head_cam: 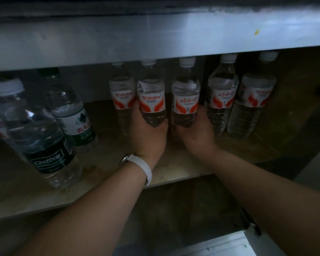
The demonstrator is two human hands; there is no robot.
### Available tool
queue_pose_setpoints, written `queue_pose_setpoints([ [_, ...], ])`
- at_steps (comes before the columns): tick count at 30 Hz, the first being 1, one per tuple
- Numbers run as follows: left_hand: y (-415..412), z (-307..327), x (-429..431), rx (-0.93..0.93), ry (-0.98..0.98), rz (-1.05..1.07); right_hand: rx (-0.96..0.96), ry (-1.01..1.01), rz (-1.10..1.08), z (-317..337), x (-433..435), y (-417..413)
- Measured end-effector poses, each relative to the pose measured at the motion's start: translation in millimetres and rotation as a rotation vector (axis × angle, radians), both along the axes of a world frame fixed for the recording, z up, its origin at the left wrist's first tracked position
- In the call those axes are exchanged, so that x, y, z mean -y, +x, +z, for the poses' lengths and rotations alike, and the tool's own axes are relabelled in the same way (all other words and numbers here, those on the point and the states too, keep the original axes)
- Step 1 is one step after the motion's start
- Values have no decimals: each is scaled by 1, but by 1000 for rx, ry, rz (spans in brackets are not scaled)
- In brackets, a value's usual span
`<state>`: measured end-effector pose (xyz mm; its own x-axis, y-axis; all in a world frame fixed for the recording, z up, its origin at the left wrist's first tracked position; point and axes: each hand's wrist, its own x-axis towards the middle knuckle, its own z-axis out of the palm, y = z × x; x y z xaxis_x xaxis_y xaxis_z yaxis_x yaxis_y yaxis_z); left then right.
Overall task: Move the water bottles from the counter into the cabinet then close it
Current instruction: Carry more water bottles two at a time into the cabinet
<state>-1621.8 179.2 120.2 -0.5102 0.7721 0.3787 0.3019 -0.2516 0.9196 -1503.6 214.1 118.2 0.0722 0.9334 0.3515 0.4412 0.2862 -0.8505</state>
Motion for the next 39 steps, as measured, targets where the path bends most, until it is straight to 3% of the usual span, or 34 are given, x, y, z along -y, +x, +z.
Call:
queue_pose_setpoints([
  [23, -8, -17, -22, -221, -43, 3, 159, 17, 189, -1, -19, 13],
  [27, -12, -14, 7, -196, -68, -46, 82, 5, 251, -1, 3, 17],
  [32, -26, -13, 63, -193, -150, -29, 31, -36, 118, -8, 33, 13],
  [35, -47, -18, 105, -255, -138, 33, 104, -58, 41, -17, 56, 6],
  [39, -87, -24, 142, -225, -84, 149, 167, -28, 176, -16, 72, -19],
])
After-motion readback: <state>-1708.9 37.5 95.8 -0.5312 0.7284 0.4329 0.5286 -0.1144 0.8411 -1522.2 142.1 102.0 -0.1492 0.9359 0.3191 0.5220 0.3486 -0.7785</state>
